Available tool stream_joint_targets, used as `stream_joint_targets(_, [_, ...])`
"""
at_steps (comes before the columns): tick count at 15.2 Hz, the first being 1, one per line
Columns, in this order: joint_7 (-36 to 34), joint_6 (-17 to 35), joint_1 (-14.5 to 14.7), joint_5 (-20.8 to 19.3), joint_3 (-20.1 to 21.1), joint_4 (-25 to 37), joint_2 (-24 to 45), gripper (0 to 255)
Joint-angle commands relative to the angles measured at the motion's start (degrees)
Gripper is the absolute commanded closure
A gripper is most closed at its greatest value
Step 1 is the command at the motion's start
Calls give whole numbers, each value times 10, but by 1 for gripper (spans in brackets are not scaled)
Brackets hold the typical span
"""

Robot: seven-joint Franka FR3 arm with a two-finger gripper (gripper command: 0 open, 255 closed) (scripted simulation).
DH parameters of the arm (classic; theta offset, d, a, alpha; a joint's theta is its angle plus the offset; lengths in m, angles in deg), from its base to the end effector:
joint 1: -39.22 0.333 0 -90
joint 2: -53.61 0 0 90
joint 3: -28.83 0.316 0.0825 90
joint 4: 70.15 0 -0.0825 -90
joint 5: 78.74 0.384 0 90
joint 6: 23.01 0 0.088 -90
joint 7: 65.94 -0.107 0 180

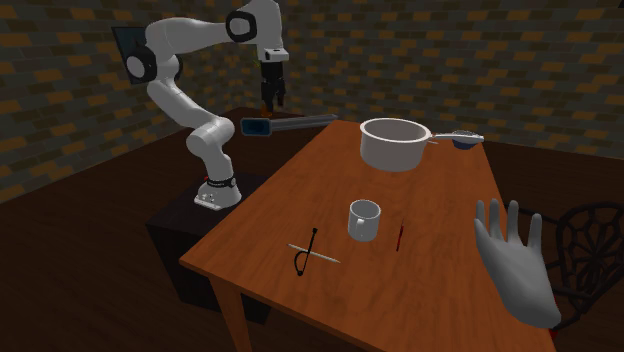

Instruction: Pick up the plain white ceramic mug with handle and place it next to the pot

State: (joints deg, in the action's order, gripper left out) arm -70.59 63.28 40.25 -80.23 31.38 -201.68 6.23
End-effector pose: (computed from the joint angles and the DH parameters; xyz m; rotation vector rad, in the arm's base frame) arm 0.2883 0.0205 0.6251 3.0843 -0.0534 0.0626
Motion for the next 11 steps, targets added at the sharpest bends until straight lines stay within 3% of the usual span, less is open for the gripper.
stream_joint_targets(1, [0, 0, 0, 0, 0, 0, 0, 0])
stream_joint_targets(11, [75, 153, -10, -26, -61, 13, 166, 0])
